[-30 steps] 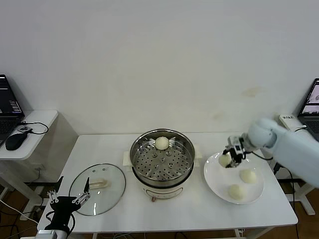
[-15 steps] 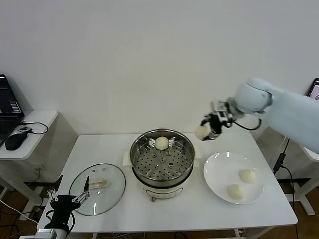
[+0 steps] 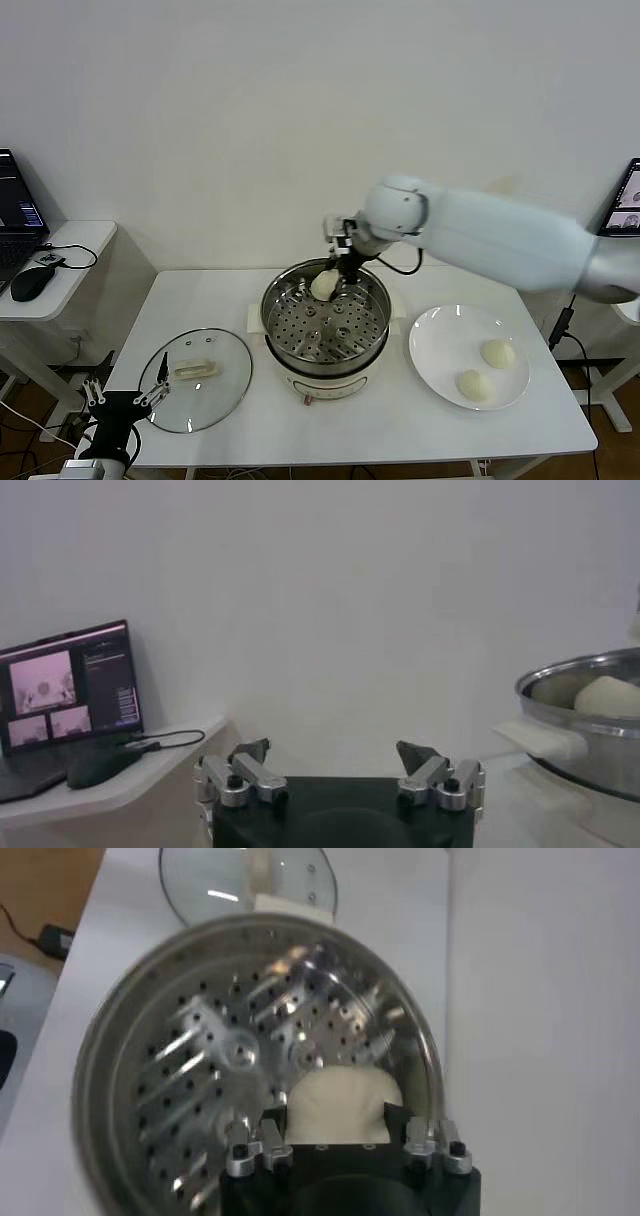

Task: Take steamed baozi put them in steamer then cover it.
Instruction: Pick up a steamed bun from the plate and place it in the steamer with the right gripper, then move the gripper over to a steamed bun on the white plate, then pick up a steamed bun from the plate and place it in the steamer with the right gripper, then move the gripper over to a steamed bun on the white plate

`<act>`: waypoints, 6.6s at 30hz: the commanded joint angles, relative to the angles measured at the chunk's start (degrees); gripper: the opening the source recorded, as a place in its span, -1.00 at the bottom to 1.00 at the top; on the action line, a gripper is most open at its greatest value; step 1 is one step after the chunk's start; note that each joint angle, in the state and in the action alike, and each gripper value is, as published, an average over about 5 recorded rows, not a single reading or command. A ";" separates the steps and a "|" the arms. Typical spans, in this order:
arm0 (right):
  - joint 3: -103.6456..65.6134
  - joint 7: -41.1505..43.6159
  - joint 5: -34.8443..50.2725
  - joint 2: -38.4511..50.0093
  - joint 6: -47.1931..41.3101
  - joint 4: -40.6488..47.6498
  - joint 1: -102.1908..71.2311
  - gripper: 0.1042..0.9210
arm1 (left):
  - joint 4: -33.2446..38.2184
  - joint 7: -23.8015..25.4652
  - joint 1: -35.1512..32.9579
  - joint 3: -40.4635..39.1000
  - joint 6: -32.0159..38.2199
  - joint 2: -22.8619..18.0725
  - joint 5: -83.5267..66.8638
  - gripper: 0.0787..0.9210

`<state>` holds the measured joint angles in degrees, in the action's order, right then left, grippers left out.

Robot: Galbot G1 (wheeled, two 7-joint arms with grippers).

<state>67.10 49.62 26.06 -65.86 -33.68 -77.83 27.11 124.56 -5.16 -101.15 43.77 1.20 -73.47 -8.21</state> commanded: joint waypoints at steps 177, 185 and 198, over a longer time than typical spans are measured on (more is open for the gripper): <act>4.16 8.15 -30.65 3.18 43.67 -8.33 -2.44 0.38 | 1.05 -0.16 -0.14 2.20 0.20 -1.71 0.50 0.77; 2.48 8.65 -26.63 7.91 42.07 -11.23 2.52 0.74 | 1.20 -0.15 0.06 2.11 0.15 -1.67 0.50 0.77; -3.98 13.56 -18.19 33.14 16.61 -19.17 7.03 0.76 | 1.15 -0.12 0.62 2.05 -0.03 0.10 0.39 0.77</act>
<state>66.51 61.14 3.53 -49.92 -1.29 -92.01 31.95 125.79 -5.31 -100.54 45.90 1.18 -73.72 -7.83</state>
